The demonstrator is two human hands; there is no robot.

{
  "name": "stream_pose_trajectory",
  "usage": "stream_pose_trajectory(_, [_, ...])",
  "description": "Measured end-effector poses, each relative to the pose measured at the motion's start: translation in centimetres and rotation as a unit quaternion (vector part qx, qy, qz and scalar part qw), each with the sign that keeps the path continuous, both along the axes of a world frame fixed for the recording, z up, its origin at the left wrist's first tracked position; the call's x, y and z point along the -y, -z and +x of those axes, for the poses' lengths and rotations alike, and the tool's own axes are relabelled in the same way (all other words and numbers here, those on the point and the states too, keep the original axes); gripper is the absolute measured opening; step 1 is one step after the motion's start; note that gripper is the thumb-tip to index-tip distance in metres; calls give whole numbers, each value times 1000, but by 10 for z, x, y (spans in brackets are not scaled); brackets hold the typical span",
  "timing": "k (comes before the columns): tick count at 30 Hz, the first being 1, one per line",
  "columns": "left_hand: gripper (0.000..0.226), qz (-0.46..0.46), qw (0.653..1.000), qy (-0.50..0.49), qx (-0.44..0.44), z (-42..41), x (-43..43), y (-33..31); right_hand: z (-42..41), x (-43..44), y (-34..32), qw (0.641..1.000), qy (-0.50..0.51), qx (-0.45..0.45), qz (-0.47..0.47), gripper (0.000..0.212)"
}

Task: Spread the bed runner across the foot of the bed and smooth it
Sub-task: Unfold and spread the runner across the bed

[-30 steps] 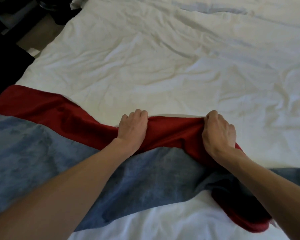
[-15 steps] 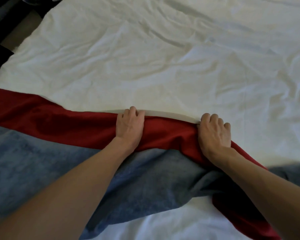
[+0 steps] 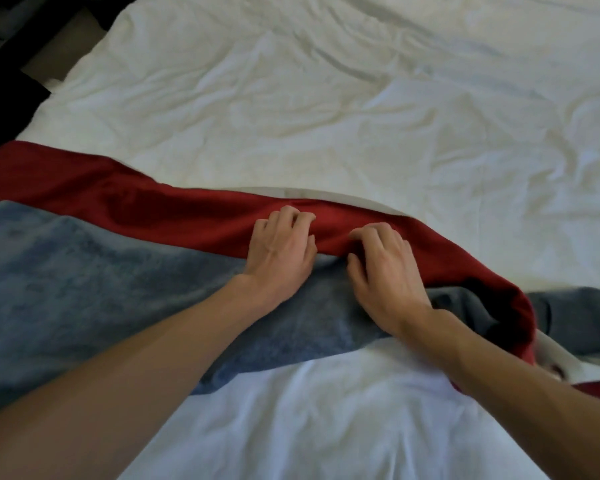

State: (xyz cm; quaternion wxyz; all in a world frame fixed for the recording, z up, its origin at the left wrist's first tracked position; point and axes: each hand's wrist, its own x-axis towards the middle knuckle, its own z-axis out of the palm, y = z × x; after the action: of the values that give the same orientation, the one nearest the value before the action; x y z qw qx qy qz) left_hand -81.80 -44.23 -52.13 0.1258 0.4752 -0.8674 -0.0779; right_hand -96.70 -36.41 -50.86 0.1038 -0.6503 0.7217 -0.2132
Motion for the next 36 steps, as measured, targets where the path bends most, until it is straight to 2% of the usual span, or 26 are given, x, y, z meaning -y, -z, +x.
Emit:
stream_pose_trajectory(7, [26,24,999,21,14,28,-58,7,7,-76,6,998,-19,1,-53,22])
stream_pose_trajectory(12, [18,-22,997,62,-48,49,-100,1,15,-129,17,996,-9,-29,-81,20])
stream_pose_trajectory(14, [16,-43,992,102,-67,56,-116,3,20,-144,25,997,1,-63,-52,27])
stream_pose_trajectory(17, [23,-41,991,119,-40,56,-132,13,21,-155,38,991,8,-134,-3,41])
stream_pose_trajectory(23, [4,-45,997,53,36,43,-129,23,22,-139,44,972,-22,-219,76,46])
stream_pose_trajectory(26, [14,-43,994,22,101,41,-118,27,25,-130,41,958,-24,-258,125,48])
stream_pose_trajectory(30, [20,-39,988,17,149,37,-110,30,23,-120,42,946,-25,-288,149,36])
stream_pose_trajectory(33, [22,-57,987,36,145,39,-116,31,21,-116,41,950,-9,-285,126,21])
stream_pose_trajectory(36, [46,-44,983,49,169,44,-125,33,19,-119,41,958,-5,-278,65,16])
